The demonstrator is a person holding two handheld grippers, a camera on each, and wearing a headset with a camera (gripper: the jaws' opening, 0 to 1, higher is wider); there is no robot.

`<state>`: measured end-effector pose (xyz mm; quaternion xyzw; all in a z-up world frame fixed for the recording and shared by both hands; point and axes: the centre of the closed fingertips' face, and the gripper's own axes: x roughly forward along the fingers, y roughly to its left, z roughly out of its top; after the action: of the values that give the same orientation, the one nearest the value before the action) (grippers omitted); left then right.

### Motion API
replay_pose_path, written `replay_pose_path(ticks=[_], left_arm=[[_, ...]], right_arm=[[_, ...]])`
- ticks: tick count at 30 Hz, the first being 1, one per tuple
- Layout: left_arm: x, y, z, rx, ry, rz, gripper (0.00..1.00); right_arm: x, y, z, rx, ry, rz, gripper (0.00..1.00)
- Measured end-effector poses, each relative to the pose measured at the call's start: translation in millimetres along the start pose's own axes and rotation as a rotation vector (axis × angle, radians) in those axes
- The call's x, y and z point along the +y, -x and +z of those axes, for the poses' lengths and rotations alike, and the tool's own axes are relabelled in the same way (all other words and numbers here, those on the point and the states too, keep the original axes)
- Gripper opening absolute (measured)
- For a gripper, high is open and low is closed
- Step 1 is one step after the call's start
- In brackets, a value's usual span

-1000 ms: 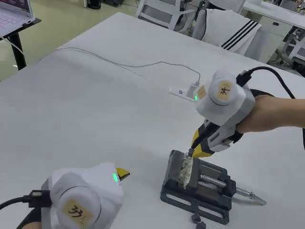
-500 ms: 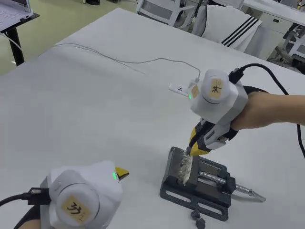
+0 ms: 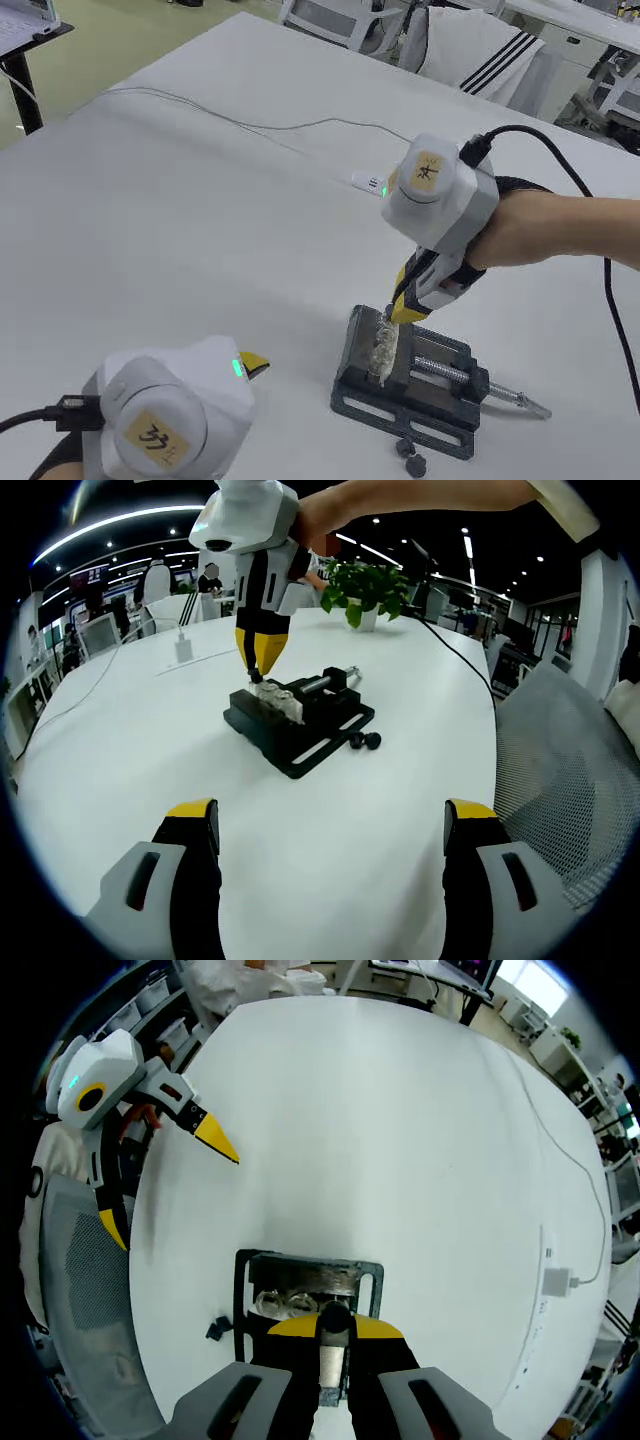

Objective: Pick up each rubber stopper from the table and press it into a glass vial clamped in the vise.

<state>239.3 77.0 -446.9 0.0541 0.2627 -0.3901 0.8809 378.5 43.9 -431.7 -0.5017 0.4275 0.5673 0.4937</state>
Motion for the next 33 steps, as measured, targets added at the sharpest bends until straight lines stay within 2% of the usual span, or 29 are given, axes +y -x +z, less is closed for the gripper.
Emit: replay_pose_path(ticks=[2, 13, 14, 16, 17, 21, 33], left_arm=[[-0.7, -0.3, 0.4, -0.002, -0.001, -0.002, 0.92], [-1.1, -0.5, -0.1, -0.002, 0.004, 0.001, 0.91], [-1.5, -0.6, 0.0, -0.002, 0.005, 0.0, 0.91], [-1.9, -0.6, 0.3, -0.004, 0.006, 0.0, 0.91], [-2.4, -0.7, 0.0, -0.003, 0.006, -0.002, 0.91], [-3.7, -1.1, 0.2, -0.004, 0.006, -0.005, 0.91], [-1.6, 0.8, -0.3, -0.001, 0.009, 0.0, 0.9]], right_arm=[[0.0, -0.1, -0.2, -0.007, -0.04, -0.009, 0.04], [-0.9, -0.5, -0.9, -0.039, -0.139, -0.08, 0.04], [-0.7, -0.6, -1.0, -0.05, -0.188, -0.086, 0.04], [-1.3, -0.4, -1.3, -0.054, -0.175, -0.092, 0.04], [-1.1, -0.8, -1.4, -0.06, -0.214, -0.099, 0.04], [-0.5, -1.1, -0.7, -0.055, -0.197, -0.115, 0.05], [-2.1, -1.5, -0.5, -0.078, -0.133, -0.115, 0.07]])
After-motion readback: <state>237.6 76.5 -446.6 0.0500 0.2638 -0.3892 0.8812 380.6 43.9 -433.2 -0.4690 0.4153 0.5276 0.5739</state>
